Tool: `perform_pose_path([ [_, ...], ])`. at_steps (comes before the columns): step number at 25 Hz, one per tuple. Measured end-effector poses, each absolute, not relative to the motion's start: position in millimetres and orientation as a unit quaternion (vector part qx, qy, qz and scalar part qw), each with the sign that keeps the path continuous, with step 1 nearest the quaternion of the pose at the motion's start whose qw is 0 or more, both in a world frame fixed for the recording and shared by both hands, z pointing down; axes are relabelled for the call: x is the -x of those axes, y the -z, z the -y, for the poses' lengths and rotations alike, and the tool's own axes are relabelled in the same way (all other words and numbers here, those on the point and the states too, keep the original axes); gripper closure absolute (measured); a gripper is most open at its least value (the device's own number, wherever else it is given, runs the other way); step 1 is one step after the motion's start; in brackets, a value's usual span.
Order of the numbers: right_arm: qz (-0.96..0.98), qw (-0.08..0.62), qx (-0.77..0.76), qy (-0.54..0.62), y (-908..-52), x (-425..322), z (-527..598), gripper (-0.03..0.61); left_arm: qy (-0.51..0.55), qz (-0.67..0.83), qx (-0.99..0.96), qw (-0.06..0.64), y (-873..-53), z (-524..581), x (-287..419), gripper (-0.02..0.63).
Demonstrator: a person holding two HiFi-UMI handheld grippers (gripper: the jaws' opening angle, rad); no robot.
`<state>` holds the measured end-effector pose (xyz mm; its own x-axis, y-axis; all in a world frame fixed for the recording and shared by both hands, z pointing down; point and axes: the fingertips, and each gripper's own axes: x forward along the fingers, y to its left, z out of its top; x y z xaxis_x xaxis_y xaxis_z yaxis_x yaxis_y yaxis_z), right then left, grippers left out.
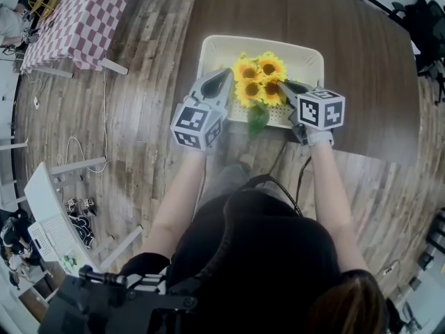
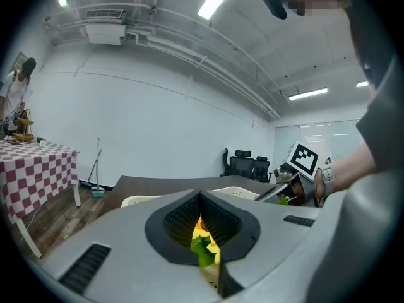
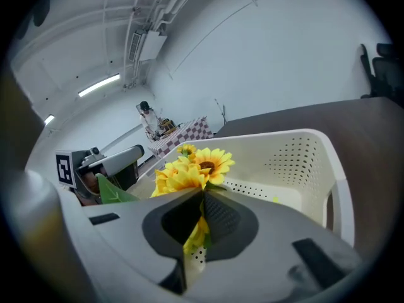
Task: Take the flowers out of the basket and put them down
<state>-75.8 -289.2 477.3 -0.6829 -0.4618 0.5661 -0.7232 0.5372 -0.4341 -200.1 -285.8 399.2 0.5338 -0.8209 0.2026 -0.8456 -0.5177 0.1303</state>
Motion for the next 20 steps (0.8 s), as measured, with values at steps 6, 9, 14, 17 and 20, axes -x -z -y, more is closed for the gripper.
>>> perform_pose_path([
  [6,0.844,0.179,-0.367,-0.347,-478.8,60.0,293.9,0.572,-0.069,0.466,-0.873,0.131,-405.5,300.5,191.6,0.612],
  [9,0.843,0.175,-0.377,-0.343,-477.4,58.1,294.3,0.574,-0.084,0.452,-0.877,0.137,-410.4,302.4,187.1,0.604],
  [14,0.835,0.175,-0.391,-0.346,-478.3,53.2,297.2,0.572,-0.094,0.439,-0.878,0.165,-421.4,310.7,185.0,0.592],
  [17,0.832,0.178,-0.395,-0.347,-477.8,49.7,297.2,0.573,-0.108,0.437,-0.876,0.175,-427.7,315.9,185.0,0.589],
  [20,0.829,0.178,-0.400,-0.349,-478.2,46.0,296.2,0.572,-0.125,0.435,-0.872,0.185,-435.7,320.4,184.6,0.551],
])
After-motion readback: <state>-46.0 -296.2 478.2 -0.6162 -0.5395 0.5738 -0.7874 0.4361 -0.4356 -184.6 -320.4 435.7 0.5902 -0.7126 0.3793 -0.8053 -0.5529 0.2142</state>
